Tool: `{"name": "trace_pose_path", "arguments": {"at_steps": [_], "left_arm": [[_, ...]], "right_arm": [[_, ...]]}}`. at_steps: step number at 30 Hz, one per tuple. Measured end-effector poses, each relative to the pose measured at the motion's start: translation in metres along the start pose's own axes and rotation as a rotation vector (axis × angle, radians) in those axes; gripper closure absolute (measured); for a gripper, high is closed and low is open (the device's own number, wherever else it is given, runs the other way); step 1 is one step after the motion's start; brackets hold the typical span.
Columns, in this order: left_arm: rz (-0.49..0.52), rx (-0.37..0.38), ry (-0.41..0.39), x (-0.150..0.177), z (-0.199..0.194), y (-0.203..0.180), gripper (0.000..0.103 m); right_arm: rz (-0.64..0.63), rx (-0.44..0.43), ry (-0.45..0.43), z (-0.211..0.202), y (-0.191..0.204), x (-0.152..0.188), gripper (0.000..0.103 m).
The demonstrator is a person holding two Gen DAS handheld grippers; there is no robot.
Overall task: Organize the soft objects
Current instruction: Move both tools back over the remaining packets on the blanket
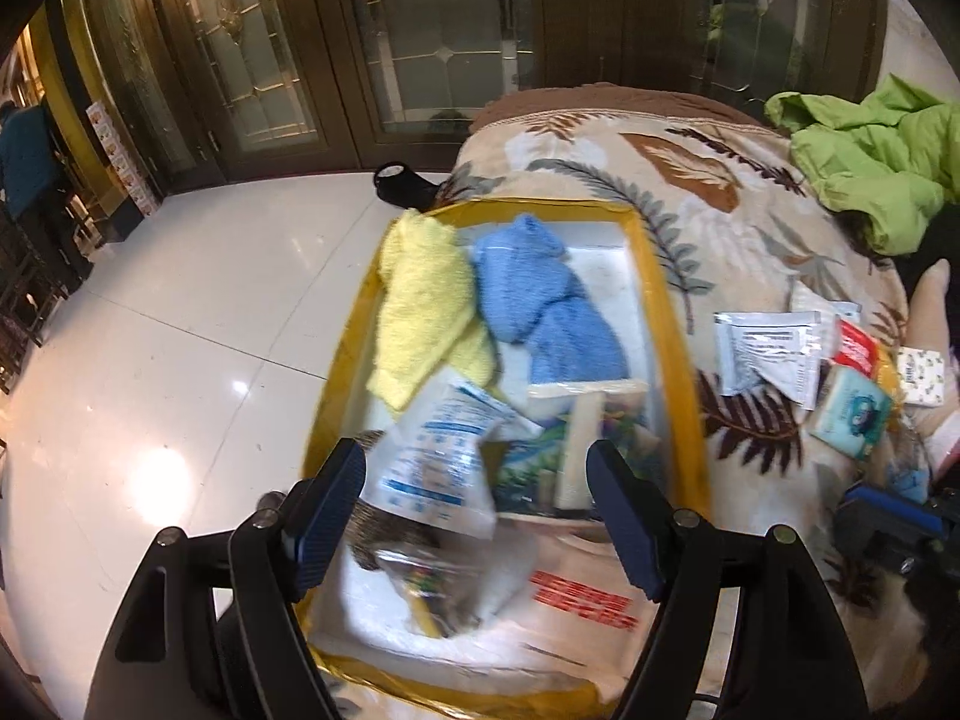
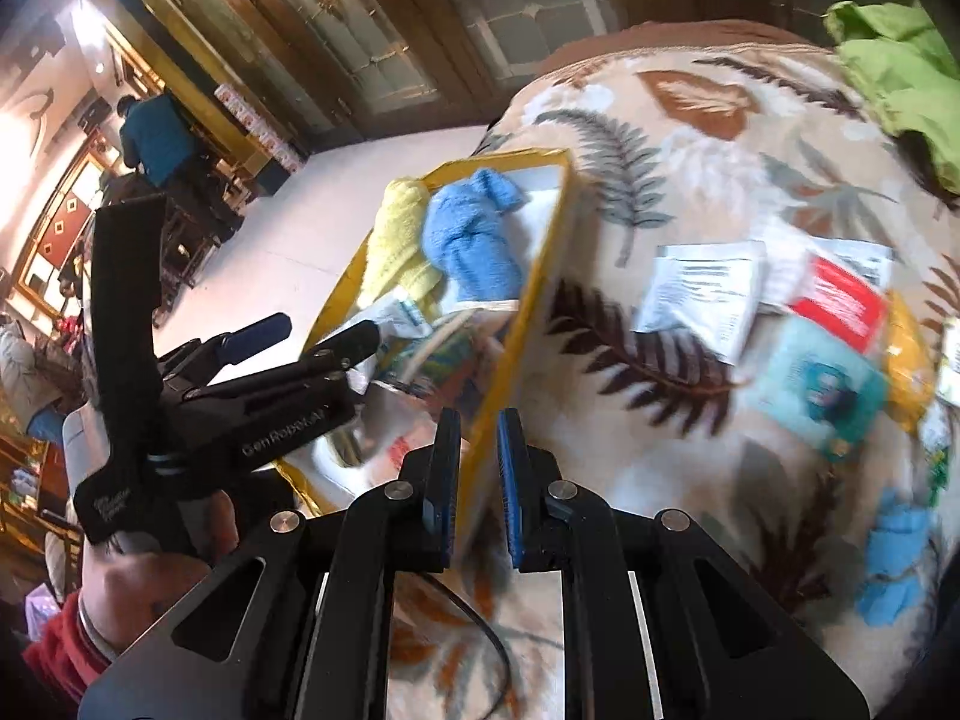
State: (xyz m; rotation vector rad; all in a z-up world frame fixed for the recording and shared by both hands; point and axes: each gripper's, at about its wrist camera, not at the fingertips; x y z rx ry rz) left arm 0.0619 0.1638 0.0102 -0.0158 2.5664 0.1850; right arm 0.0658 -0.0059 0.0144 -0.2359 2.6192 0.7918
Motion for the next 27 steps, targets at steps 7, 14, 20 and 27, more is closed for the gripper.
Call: {"name": "trace_pose_path", "arguments": {"at_steps": [7, 14, 20, 27], "left_arm": [[0.022, 0.094, -0.002, 0.002, -0.011, -0.037, 0.026], [0.094, 0.152, 0.015, 0.001, -0.011, -0.082, 0.026], [0.140, 0.208, 0.036, -0.001, 0.001, -0.107, 0.026], [0.123, 0.251, 0.037, -0.022, 0.022, -0.114, 0.026]], "right_arm": [[0.088, 0.093, -0.085, -0.053, -0.062, 0.024, 0.091], [0.260, 0.139, -0.128, -0.086, -0.130, 0.046, 0.064], [0.263, 0.159, -0.141, -0.093, -0.142, 0.047, 0.064], [0.249, 0.154, -0.090, -0.067, -0.138, 0.030, 0.063]]}}
Point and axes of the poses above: each gripper's, at about its wrist camera, not at the fingertips, and z roughly the way its jaws point, y to its left, x to its underside, and after that the axes turned 7 degrees about z, right-handed
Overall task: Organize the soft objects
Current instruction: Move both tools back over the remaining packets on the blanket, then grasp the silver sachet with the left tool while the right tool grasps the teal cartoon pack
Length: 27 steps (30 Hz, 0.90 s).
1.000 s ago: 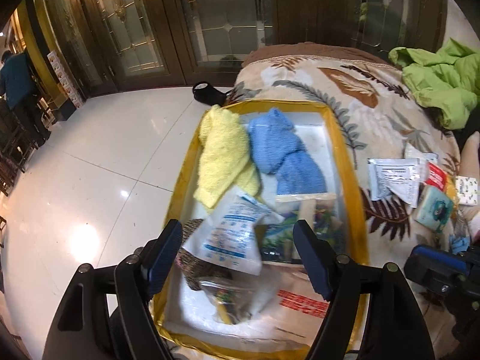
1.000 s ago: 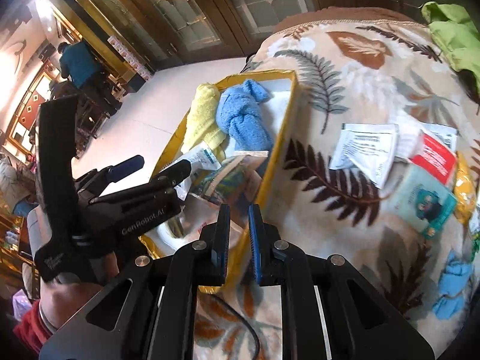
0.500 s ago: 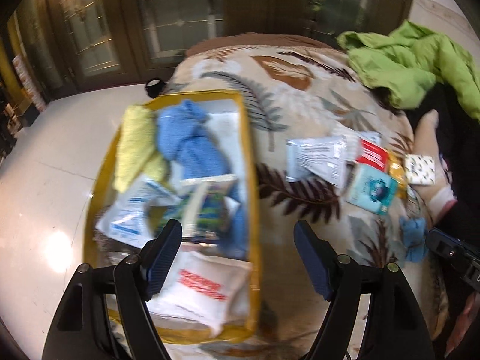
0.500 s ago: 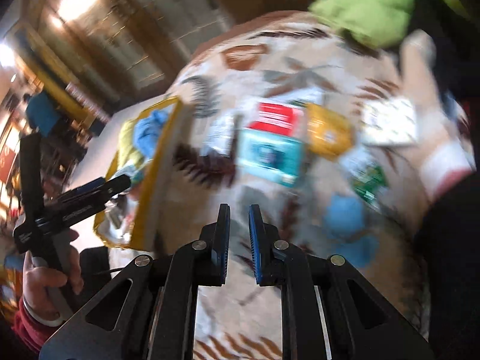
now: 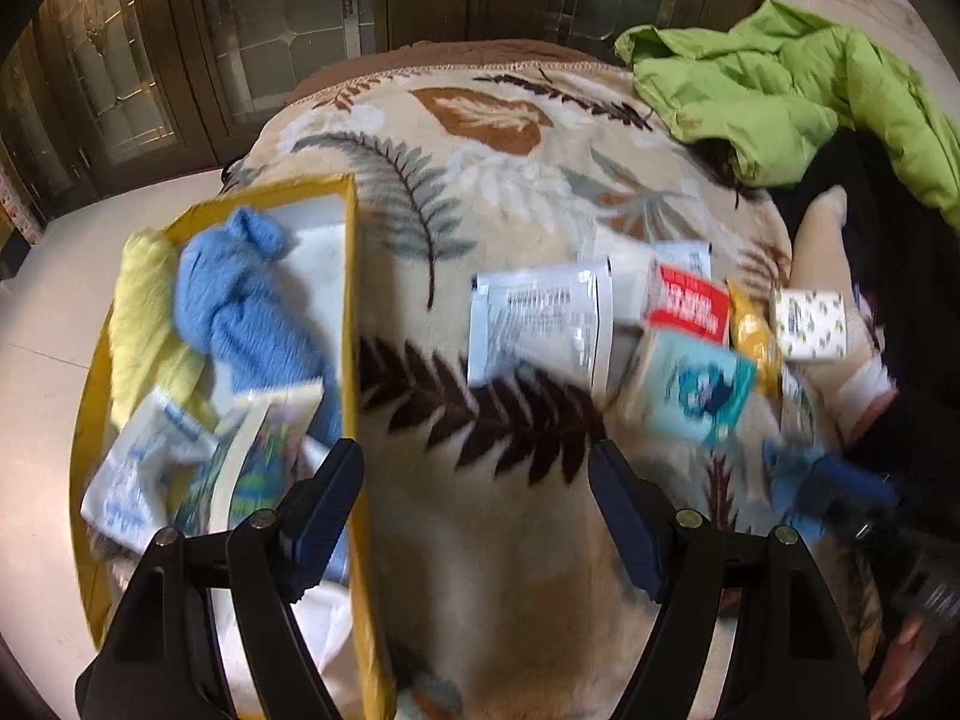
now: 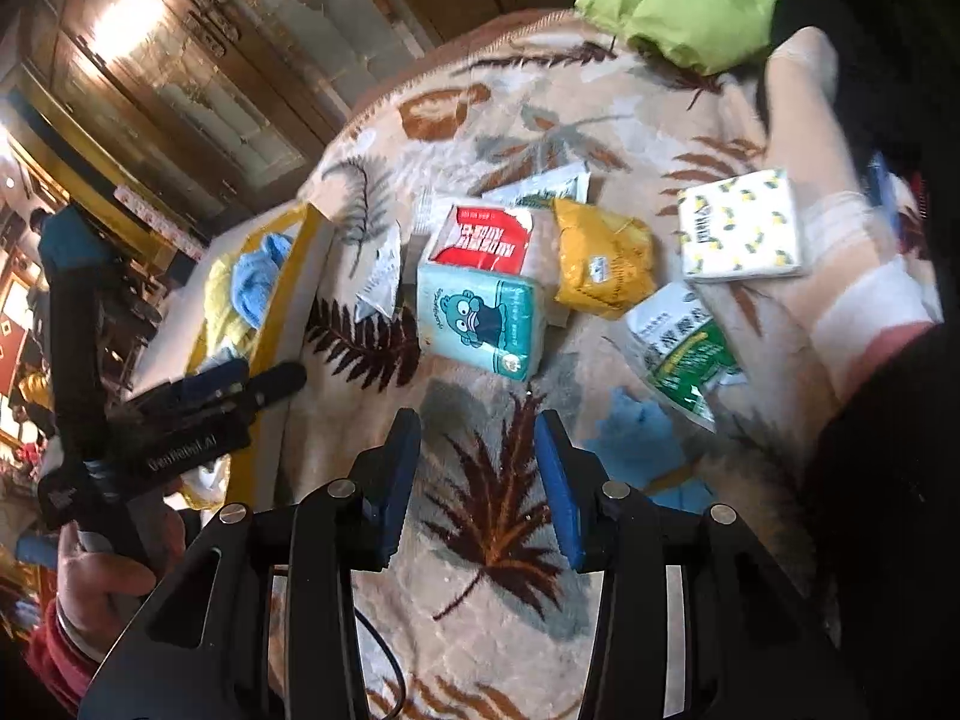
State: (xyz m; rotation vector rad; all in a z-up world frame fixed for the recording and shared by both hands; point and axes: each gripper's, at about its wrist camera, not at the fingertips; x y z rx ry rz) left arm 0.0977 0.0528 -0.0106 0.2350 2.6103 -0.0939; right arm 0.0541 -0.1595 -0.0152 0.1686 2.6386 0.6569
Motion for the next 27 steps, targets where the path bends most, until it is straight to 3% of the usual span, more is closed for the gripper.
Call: {"name": "trace_pose_path", "arguments": {"at_steps": [8, 16, 20, 23, 27], "left_arm": [[-0.050, 0.065, 0.055, -0.037, 0.036, 0.001, 0.023], [0.015, 0.082, 0.102, -0.054, 0.062, -0.014, 0.023], [-0.001, 0.073, 0.125, -0.059, 0.074, -0.012, 0.023], [-0.013, 0.075, 0.133, -0.062, 0.080, -0.011, 0.022], [0.008, 0.080, 0.143, -0.068, 0.087, -0.016, 0.022]], "right_arm": [[0.006, 0.066, 0.031, 0.039, 0.005, -0.015, 0.063], [0.046, 0.076, 0.040, 0.053, -0.008, -0.027, 0.063], [0.053, 0.079, 0.041, 0.058, -0.010, -0.032, 0.063], [0.044, 0.077, 0.040, 0.063, -0.008, -0.036, 0.055], [0.035, 0.099, 0.026, 0.066, -0.007, -0.039, 0.054]]}}
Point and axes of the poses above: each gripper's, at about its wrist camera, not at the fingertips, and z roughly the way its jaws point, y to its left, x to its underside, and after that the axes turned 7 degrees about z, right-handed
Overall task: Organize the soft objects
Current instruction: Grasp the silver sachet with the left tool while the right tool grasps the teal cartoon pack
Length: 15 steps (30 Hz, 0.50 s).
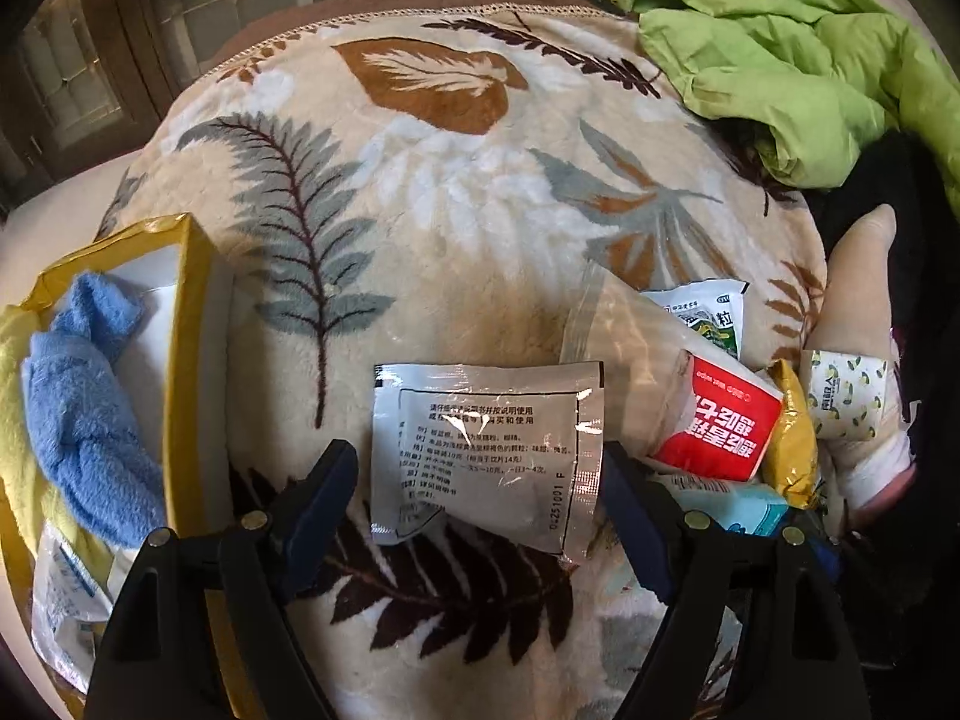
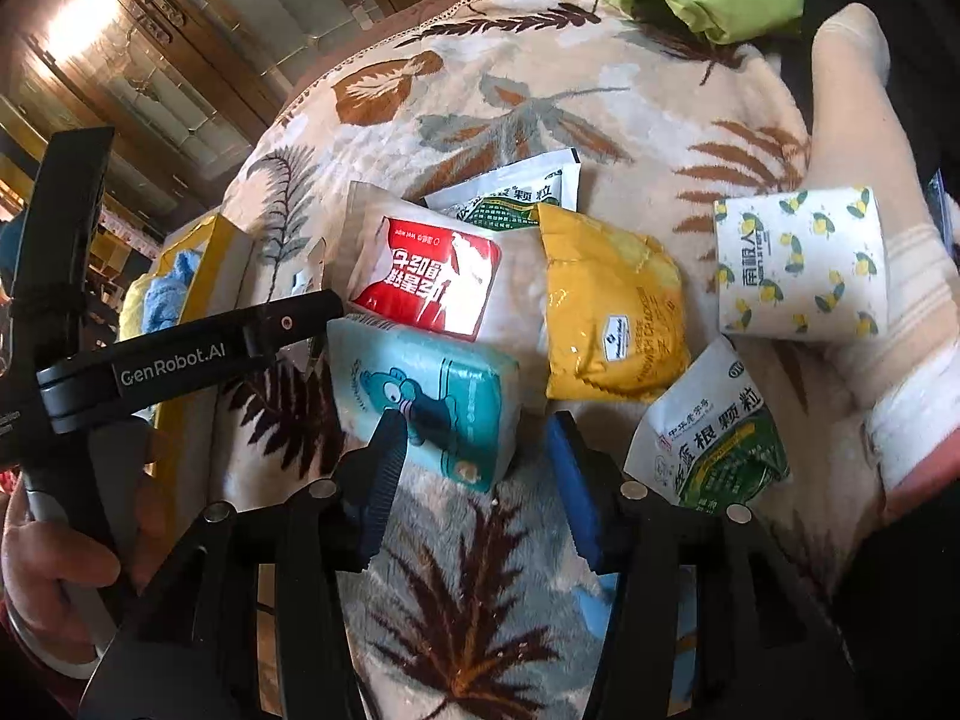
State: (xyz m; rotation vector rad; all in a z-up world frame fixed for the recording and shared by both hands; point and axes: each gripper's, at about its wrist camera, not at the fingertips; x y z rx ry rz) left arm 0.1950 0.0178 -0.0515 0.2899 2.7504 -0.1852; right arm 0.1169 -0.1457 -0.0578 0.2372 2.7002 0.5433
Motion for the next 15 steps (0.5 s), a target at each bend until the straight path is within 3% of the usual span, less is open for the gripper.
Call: {"name": "trace_pose_path", "arguments": {"at_steps": [3, 7, 12, 15], "left_arm": [[-0.008, 0.025, 0.025, -0.006, 0.007, 0.000, 0.022], [-0.011, -0.003, 0.063, -0.009, 0.019, 0.003, 0.022], [0.001, -0.017, 0.048, -0.007, 0.021, -0.001, 0.021], [-0.002, -0.017, 0.032, -0.005, 0.022, -0.002, 0.021]], "right_arm": [[0.006, 0.005, 0.012, 0.009, -0.001, -0.004, 0.054], [0.007, 0.006, 0.003, 0.018, 0.002, -0.010, 0.054], [-0.043, 0.014, -0.008, 0.025, 0.009, -0.011, 0.055], [-0.051, 0.010, -0.023, 0.023, 0.008, -0.012, 0.072]]}}
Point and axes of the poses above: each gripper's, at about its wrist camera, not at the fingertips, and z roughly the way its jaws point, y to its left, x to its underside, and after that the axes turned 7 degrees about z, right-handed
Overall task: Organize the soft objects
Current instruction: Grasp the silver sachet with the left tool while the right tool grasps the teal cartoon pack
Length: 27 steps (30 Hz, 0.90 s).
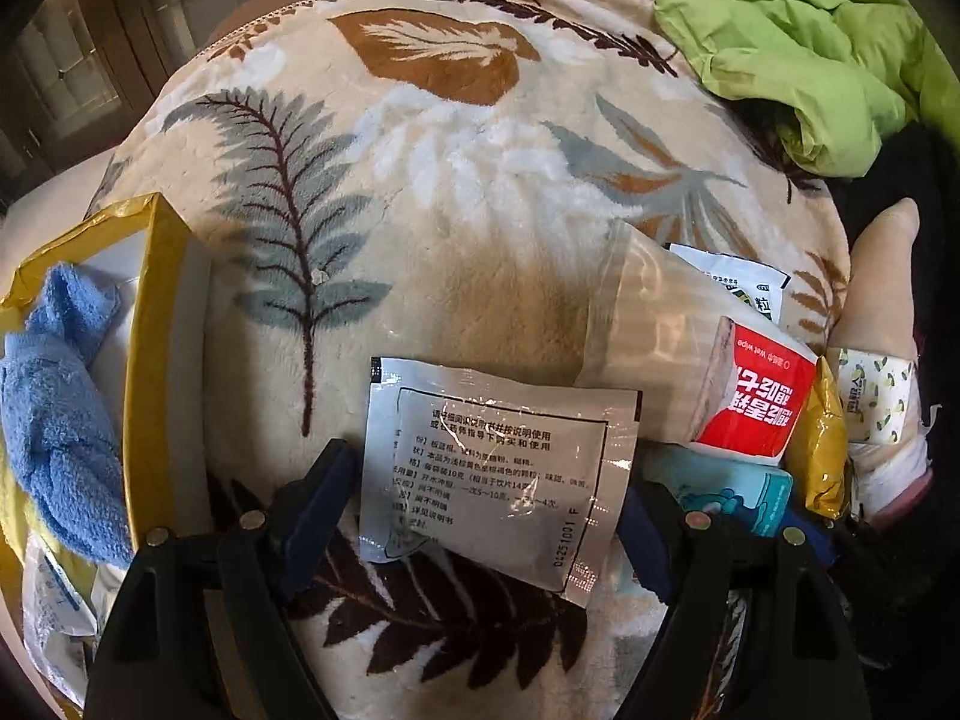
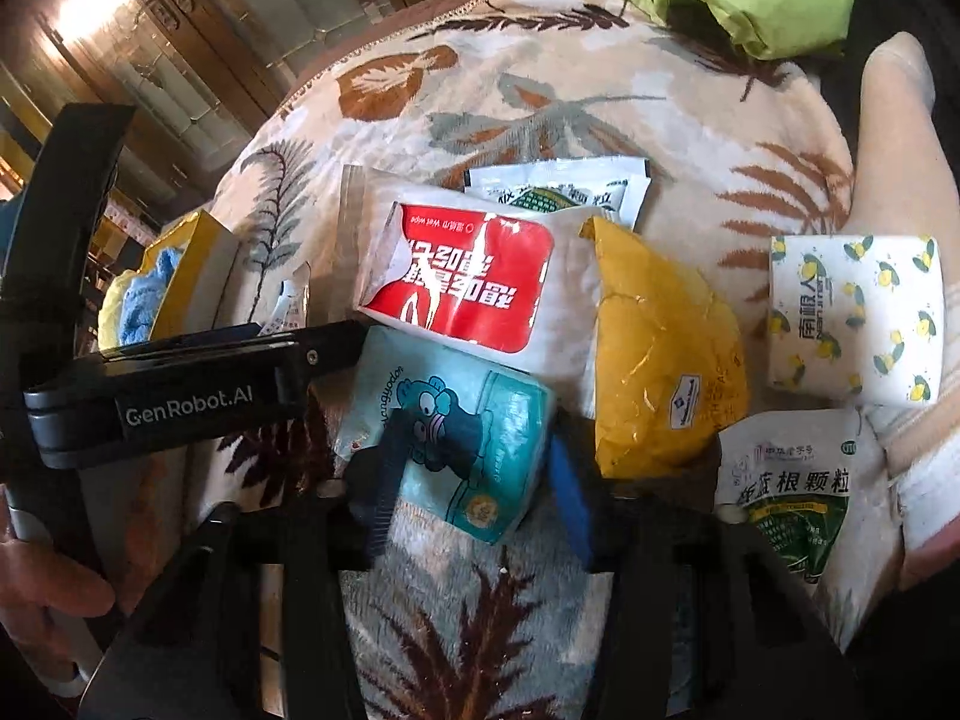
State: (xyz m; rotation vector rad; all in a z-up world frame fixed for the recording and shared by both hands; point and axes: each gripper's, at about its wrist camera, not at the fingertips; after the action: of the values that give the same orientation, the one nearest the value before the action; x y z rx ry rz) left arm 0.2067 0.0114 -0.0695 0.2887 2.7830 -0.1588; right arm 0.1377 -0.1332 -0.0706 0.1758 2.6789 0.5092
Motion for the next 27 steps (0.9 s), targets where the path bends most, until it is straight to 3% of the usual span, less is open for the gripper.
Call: {"name": "trace_pose_path", "arguments": {"at_steps": [3, 6, 10, 19, 27], "left_arm": [[0.021, -0.030, -0.004, 0.004, -0.002, -0.004, 0.026], [0.027, -0.039, -0.008, 0.009, -0.005, -0.004, 0.029], [0.007, -0.036, -0.022, 0.013, -0.013, 0.000, 0.040], [0.006, -0.027, -0.028, 0.026, -0.027, 0.003, 0.053], [-0.007, -0.016, -0.049, 0.039, -0.043, 0.008, 0.055]], "right_arm": [[0.007, -0.023, -0.020, -0.007, -0.004, 0.001, 0.083], [-0.003, -0.041, -0.028, -0.013, -0.004, 0.003, 0.086], [0.006, -0.077, -0.021, -0.019, -0.006, 0.007, 0.089], [0.009, -0.131, -0.050, -0.052, -0.004, 0.021, 0.092], [0.044, -0.159, -0.071, -0.077, -0.012, 0.028, 0.092]]}}
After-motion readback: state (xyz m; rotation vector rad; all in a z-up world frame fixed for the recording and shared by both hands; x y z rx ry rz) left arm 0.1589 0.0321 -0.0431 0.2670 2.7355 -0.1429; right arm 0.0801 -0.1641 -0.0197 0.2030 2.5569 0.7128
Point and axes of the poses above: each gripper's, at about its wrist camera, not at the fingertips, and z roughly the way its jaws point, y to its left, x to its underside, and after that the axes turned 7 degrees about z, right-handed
